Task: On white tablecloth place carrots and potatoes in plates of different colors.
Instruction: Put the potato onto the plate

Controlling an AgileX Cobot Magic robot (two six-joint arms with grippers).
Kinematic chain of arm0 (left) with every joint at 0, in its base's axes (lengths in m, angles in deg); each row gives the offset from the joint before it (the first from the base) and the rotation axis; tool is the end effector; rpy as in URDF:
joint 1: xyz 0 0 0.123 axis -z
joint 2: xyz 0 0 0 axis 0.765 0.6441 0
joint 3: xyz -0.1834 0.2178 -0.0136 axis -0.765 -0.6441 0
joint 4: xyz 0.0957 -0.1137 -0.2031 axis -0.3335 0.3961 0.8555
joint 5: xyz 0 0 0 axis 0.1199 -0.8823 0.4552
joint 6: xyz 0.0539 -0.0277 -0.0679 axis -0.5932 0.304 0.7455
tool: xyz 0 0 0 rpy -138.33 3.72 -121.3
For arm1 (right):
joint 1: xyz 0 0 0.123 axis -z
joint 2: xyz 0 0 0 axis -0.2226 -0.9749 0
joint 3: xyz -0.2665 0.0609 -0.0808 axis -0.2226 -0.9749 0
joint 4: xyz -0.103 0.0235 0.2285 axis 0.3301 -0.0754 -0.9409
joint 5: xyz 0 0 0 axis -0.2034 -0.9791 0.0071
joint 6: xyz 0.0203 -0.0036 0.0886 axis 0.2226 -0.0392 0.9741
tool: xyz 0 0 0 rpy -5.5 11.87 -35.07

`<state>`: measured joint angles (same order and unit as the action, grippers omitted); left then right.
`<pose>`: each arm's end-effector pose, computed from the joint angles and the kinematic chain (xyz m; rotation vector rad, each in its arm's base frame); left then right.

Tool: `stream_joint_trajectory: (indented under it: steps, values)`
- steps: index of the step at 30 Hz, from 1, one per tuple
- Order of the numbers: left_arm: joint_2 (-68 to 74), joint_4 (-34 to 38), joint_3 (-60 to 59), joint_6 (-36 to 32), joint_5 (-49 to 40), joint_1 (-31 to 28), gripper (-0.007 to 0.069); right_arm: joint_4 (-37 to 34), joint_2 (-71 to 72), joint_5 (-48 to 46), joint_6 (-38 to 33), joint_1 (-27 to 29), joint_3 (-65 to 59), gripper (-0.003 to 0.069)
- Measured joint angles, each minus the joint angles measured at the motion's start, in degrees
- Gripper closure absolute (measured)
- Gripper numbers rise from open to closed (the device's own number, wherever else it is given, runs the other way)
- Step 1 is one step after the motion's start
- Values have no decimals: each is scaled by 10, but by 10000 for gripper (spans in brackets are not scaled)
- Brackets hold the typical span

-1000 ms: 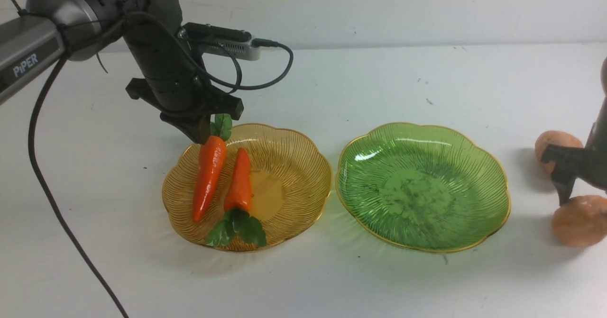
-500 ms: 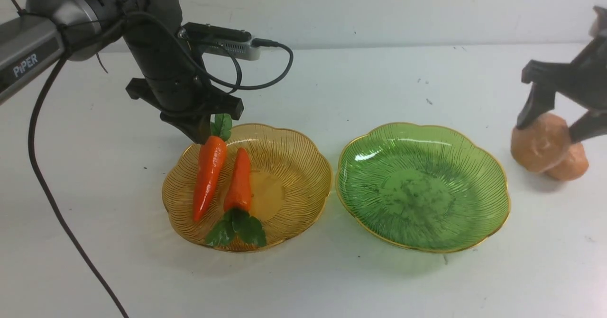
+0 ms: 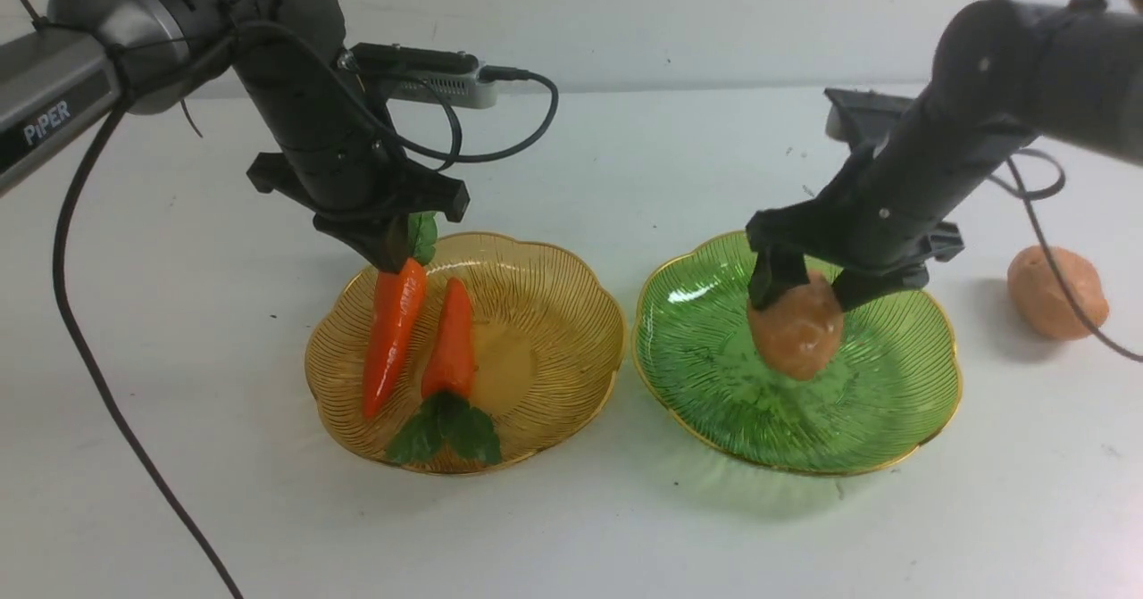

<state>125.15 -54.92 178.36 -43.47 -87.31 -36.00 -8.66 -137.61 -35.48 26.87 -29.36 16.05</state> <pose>0.4118 -0.1121 0.2733 0.3676 2.8777 -0.2011 0.3921 0.1312 0.2490 -0.2472 2.9775 0.2900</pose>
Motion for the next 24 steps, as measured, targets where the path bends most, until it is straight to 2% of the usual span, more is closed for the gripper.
stream_joint_trajectory:
  steps: [3,8,11,12,13,15,16,18,20,22,24]
  values:
    - [0,0,0,0,0,0,614,44,0,-15,0,9,31,37]
    - [0,0,0,0,0,0,614,73,14,-22,3,57,45,298]
    - [0,0,0,0,0,0,614,84,18,-24,4,104,46,558]
    - [0,0,0,0,0,0,614,91,18,-25,4,122,47,619]
    - [0,0,0,0,0,0,614,105,17,-25,4,138,46,646]
    - [0,0,0,-2,0,0,614,125,12,-26,5,157,45,633]
    - [0,0,0,-2,0,0,614,135,8,-27,7,165,45,594]
    - [0,0,0,-2,0,0,614,155,-4,-27,9,175,45,458]
    - [0,0,0,-2,0,1,614,166,-20,-27,9,178,45,254]
    - [0,0,0,-2,0,1,614,167,-34,-27,9,178,45,93]
    - [0,0,0,-2,0,1,614,175,-51,-27,9,178,45,13]
